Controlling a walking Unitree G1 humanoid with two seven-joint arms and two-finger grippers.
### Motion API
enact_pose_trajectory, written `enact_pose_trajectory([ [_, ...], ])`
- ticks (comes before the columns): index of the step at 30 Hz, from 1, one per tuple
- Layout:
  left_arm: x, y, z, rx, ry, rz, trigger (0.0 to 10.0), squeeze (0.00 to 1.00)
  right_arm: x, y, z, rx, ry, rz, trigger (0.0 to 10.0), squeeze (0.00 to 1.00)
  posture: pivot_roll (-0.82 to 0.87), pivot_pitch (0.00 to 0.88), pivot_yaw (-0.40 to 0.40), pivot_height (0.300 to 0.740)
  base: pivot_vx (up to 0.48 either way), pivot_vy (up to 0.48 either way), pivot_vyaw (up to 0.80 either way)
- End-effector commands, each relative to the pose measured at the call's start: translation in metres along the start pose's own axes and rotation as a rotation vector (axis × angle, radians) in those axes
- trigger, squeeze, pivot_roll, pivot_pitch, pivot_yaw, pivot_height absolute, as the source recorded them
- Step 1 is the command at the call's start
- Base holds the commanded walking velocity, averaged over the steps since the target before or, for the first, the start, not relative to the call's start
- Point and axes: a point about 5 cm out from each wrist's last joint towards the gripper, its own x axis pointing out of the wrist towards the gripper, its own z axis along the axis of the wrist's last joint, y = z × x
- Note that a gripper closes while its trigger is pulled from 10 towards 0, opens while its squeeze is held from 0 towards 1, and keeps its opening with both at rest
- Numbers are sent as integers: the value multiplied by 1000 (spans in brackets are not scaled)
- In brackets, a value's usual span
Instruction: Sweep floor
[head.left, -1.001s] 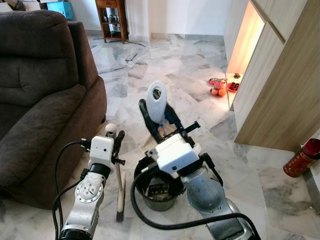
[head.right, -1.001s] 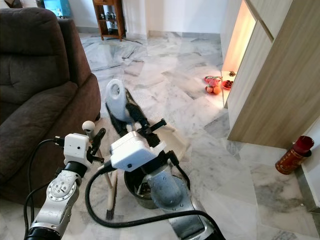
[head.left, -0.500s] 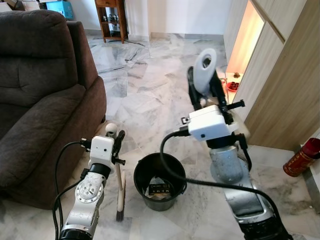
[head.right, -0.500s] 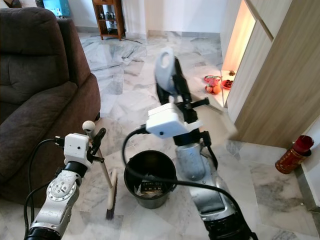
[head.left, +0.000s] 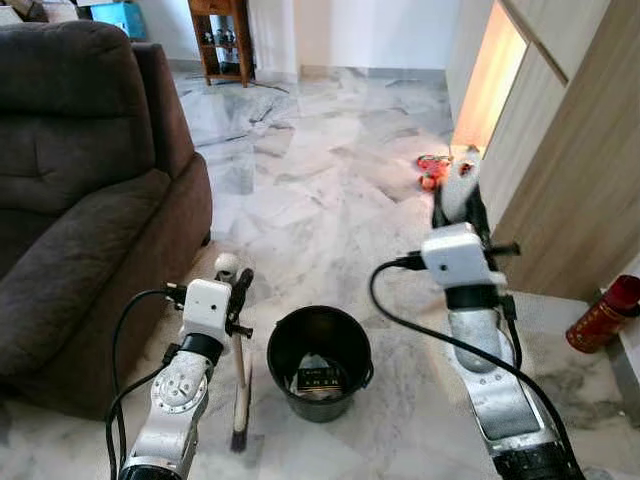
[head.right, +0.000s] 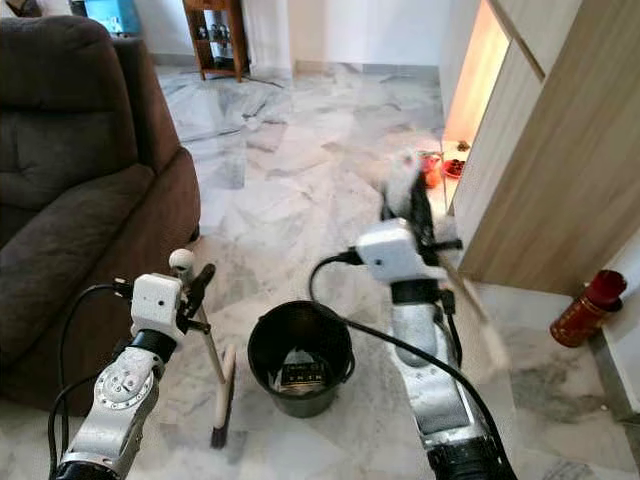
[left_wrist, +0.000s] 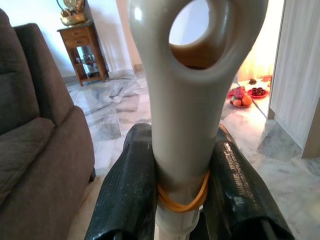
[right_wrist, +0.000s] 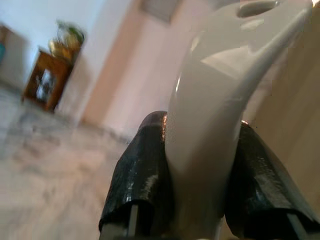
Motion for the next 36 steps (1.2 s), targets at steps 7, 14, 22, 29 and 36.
enact_pose_trajectory([
  [7, 1, 1, 9, 30, -43, -22, 10000, 0, -15, -1, -43, 47, 201, -23, 10000, 0, 97, 34, 38, 740, 0, 0, 0],
  [14, 0, 0, 8, 24, -36, -33, 10000, 0, -28, 3, -67, 190, 343, -16, 10000, 0, 97, 47, 39, 740, 0, 0, 0],
  [22, -1, -2, 6, 16, -27, -40, 10000, 0, -40, 14, -85, 356, 435, 31, 10000, 0, 98, 59, 37, 740, 0, 0, 0],
  [29, 0, -3, 5, 9, -22, -47, 10000, 0, -47, 21, -91, 396, 456, 82, 10000, 0, 98, 61, 37, 740, 0, 0, 0],
  [36, -1, -4, 5, 4, -17, -52, 10000, 0, -61, 29, -105, 531, 539, 154, 10000, 0, 101, 66, 36, 740, 0, 0, 0],
])
